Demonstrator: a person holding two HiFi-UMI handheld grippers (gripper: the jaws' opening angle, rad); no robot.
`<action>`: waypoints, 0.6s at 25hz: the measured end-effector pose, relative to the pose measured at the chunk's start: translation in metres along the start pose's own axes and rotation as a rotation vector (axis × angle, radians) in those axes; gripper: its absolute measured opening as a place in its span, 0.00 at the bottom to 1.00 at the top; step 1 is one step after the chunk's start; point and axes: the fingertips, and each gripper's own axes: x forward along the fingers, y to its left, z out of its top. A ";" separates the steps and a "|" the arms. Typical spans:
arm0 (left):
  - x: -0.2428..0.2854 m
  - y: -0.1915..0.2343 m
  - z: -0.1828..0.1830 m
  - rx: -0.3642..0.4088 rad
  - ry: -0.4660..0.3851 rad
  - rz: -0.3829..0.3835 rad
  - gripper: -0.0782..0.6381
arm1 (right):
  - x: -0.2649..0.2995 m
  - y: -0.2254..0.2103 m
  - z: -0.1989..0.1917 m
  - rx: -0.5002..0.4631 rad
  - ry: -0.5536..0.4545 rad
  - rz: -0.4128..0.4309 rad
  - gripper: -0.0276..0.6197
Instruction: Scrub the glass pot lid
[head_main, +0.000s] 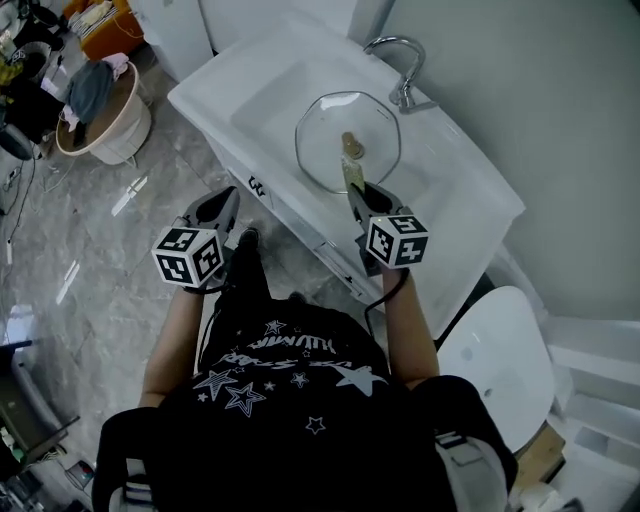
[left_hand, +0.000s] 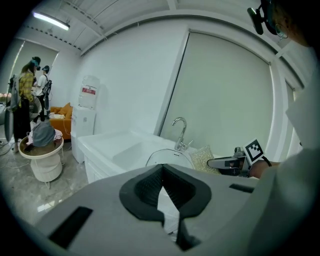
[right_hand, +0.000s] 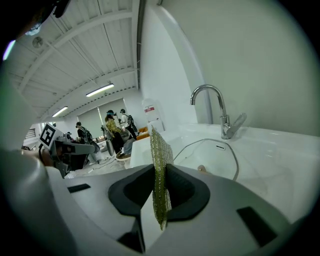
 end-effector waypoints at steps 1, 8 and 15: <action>0.009 0.005 0.004 0.003 0.001 -0.013 0.12 | 0.006 -0.004 0.001 0.007 0.001 -0.015 0.15; 0.077 0.039 0.043 0.043 0.045 -0.164 0.12 | 0.044 -0.034 0.021 0.061 0.002 -0.160 0.15; 0.144 0.067 0.080 0.100 0.098 -0.298 0.12 | 0.079 -0.059 0.034 0.137 -0.001 -0.288 0.15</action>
